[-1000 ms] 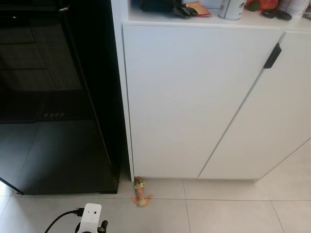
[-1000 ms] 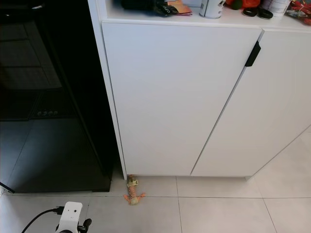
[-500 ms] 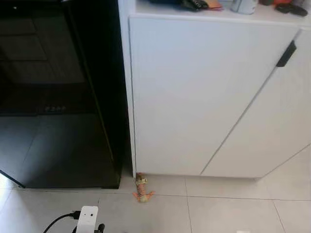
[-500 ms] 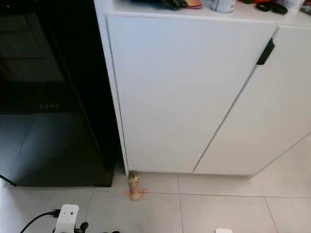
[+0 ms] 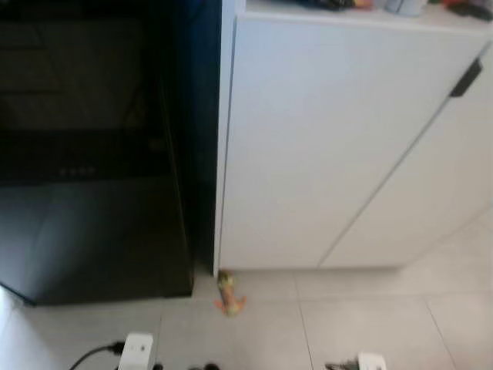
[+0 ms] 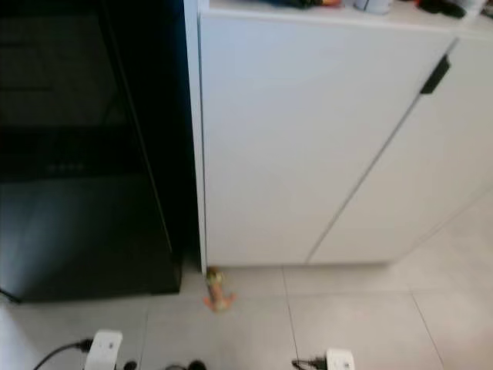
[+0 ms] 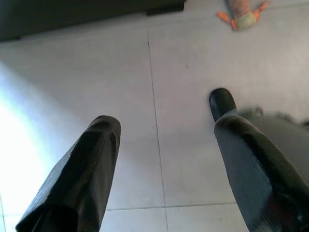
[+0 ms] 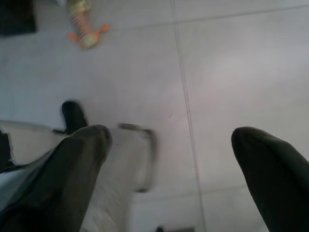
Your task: Restocking fridge
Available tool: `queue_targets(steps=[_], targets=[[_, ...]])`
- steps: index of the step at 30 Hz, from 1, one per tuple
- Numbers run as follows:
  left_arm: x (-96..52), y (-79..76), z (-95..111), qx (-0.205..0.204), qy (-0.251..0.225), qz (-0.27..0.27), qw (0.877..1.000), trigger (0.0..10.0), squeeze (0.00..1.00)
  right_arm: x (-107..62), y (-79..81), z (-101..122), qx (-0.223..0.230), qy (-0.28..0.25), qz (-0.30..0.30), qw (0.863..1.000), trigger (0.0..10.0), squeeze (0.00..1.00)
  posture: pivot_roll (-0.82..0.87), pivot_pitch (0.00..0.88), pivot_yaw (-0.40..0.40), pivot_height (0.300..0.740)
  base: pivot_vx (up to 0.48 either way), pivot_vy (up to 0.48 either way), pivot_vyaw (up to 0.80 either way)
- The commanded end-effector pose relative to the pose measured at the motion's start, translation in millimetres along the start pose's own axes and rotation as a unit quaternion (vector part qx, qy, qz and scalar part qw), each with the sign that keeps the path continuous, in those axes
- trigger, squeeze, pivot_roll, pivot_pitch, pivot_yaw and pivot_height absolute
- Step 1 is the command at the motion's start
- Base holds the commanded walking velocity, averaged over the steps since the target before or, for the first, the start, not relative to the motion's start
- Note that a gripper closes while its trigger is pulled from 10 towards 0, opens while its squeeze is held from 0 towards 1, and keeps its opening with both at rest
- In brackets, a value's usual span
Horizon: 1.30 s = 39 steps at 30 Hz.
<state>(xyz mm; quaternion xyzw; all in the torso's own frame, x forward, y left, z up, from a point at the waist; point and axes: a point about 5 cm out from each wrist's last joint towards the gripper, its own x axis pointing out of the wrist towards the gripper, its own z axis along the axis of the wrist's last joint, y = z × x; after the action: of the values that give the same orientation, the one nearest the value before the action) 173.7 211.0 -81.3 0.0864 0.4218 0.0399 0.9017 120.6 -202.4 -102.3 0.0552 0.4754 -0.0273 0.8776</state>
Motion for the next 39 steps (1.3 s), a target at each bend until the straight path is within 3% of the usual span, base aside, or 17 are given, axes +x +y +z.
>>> queue_targets(steps=[1, 17, 39], targets=[[-1.8, -2.4, -8, -0.002, 0.015, -0.004, 1.000, 10.0, 0.00, -4.4, -6.8, -13, 0.000, 0.027, -0.009, 1.000, 10.0, 0.00, -0.15, 0.128, -0.030, 0.740, 0.000, 0.345, 0.00], [-1.7, -4.6, -8, 0.007, 0.016, -0.013, 1.000, 10.0, 0.00, -3.1, -6.3, -8, 0.002, 0.018, -0.004, 1.000, 10.0, 0.00, -0.15, 0.103, -0.027, 0.740, 0.000, 0.345, 0.00], [0.9, -1.3, 1, 0.008, 0.008, -0.010, 1.000, 10.0, 0.00, 2.5, 4.3, 2, 0.000, 0.015, 0.002, 1.000, 10.0, 0.00, -0.16, 0.186, -0.015, 0.740, 0.000, 0.344, 0.09]])
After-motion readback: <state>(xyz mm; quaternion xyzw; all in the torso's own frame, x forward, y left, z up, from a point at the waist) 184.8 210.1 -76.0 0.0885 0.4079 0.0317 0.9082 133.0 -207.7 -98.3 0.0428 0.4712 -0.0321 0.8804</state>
